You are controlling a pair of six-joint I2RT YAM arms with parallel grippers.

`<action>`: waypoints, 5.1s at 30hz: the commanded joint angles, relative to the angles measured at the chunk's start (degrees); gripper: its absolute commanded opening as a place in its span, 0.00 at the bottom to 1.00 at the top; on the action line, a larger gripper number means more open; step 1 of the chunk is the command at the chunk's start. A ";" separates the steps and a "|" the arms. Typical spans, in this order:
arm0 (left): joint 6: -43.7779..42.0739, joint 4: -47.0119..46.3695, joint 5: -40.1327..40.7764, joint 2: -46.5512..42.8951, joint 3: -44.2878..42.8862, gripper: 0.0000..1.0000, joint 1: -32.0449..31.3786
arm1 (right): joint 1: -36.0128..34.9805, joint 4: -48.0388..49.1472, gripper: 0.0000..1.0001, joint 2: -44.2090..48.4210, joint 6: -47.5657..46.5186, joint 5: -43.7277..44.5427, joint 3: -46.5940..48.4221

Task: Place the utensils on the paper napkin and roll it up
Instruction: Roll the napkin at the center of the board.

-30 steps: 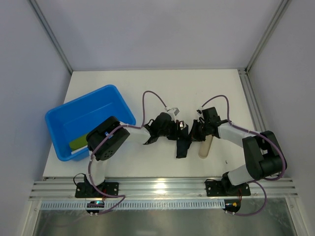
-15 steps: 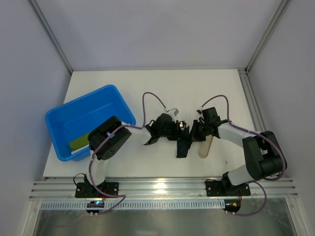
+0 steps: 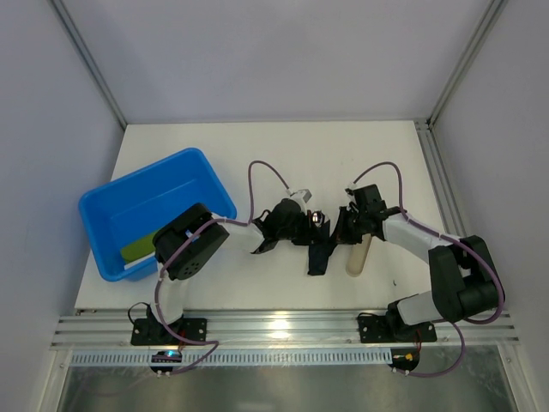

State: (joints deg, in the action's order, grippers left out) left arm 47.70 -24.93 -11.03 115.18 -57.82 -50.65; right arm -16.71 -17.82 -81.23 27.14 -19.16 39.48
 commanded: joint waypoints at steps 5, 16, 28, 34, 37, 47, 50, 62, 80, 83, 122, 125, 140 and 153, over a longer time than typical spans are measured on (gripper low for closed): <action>-3.58 7.88 4.52 -0.74 0.61 0.00 0.38 | -0.08 -0.46 0.04 1.43 -0.86 2.19 1.03; -3.76 7.88 4.43 -1.00 0.17 0.00 0.12 | -0.25 -0.02 0.04 1.60 -0.68 0.18 1.03; -4.46 8.67 4.79 -1.27 -0.01 0.00 -0.24 | -0.34 1.57 0.30 3.62 1.61 -6.95 -1.51; -4.64 8.76 4.70 -1.36 -0.18 0.00 -0.24 | -0.34 0.07 0.33 4.41 -0.15 -2.21 -2.92; -4.64 9.02 4.70 -1.53 -0.19 0.00 -0.32 | -0.34 -0.02 0.33 4.85 -0.50 -1.94 -3.89; -4.72 9.11 4.70 -1.88 -0.01 0.00 -0.32 | -0.34 1.91 0.25 4.41 -0.33 -2.11 -5.21; -4.90 9.20 4.87 -2.06 0.16 0.00 -0.41 | -0.43 2.62 0.14 4.50 0.11 -3.43 -5.12; -7.97 11.91 5.66 -5.92 -1.33 0.00 -0.41 | -0.34 2.26 0.04 5.21 -0.59 1.23 -6.17; -9.47 8.76 -0.13 -17.52 5.26 0.00 -3.22 | -1.75 7.72 0.04 -2.53 0.64 2.28 -4.77; -11.75 7.79 -1.71 -18.23 5.35 0.00 -5.58 | -1.84 7.98 0.03 -2.97 0.64 2.46 -5.12; -9.82 11.74 14.80 -16.55 9.31 0.00 -12.19 | -2.19 5.34 0.04 -2.97 0.11 5.71 -3.36; -10.61 13.93 16.03 -19.81 8.00 0.00 -12.19 | -2.45 5.26 0.04 -3.06 0.11 6.15 -3.71; -8.68 15.70 16.66 -20.17 9.83 0.00 -12.01 | -3.33 2.88 0.04 -3.49 -0.24 10.10 -2.22; -7.97 7.79 13.31 -18.58 11.59 0.00 -12.01 | -5.52 0.42 0.04 -5.96 1.17 15.29 -1.08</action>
State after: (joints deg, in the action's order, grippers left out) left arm 39.81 -12.12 2.72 96.31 -46.19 -62.57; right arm -21.67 -13.78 -84.90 28.88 -9.67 39.00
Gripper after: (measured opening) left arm 0.002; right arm 0.037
